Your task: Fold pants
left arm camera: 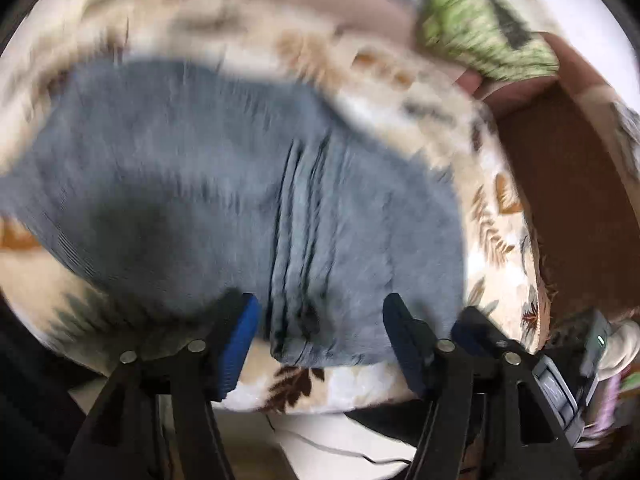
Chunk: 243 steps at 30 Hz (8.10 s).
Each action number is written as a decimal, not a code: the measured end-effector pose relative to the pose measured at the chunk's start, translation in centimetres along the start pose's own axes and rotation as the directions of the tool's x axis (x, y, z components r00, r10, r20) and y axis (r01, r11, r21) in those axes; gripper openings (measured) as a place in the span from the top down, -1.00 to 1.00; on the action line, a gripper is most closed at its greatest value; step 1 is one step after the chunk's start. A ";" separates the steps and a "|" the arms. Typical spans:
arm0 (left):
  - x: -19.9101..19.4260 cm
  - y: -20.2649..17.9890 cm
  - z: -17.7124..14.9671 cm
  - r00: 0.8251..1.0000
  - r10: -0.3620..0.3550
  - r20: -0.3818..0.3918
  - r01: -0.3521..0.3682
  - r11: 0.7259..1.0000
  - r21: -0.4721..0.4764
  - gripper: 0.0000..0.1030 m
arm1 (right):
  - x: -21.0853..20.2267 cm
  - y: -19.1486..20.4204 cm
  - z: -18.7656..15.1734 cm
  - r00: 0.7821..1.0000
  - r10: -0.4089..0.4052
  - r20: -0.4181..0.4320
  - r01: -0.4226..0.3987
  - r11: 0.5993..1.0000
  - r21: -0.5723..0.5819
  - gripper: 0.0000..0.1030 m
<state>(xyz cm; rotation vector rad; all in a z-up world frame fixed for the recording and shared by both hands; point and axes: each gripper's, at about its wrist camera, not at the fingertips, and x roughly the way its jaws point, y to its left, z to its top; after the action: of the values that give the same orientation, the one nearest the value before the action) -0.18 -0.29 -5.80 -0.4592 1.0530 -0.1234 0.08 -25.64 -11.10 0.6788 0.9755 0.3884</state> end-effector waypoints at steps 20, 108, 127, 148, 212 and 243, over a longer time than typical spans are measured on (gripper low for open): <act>5.9 -0.4 -0.3 0.998 -0.028 -0.064 0.038 0.987 0.159 0.35 | 10.0 1.8 12.9 0.907 -0.416 -0.064 0.383 0.879 -0.283 0.49; 0.6 14.5 4.6 0.908 0.366 0.205 -0.371 0.928 -0.013 -0.66 | 17.7 18.2 13.3 0.919 -0.318 -0.234 0.146 0.824 -0.548 -0.05; 0.5 14.9 5.0 0.920 0.332 0.208 -0.337 0.941 -0.014 -0.69 | 21.8 18.8 14.0 0.905 -0.405 -0.132 0.268 0.782 -0.563 0.73; 0.6 14.6 4.8 0.913 0.345 0.216 -0.351 0.936 -0.012 -0.70 | 22.7 15.5 11.9 0.876 -0.361 -0.319 0.190 0.868 -0.459 0.24; -2.2 12.7 4.2 0.858 0.462 0.222 -0.457 0.886 -0.077 -0.77 | 4.3 5.3 4.7 0.982 -0.140 -0.124 0.088 0.930 -0.356 -0.55; -5.0 19.0 1.8 0.920 0.343 0.189 -0.286 0.918 -0.274 -0.77 | 17.7 19.5 2.9 0.888 -0.140 -0.438 -0.001 0.952 -0.307 -0.61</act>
<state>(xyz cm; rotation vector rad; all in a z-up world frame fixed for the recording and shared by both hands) -3.36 18.87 -9.03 -0.5020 0.8989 0.3462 11.59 -2.04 -7.81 0.2720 1.3490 0.6360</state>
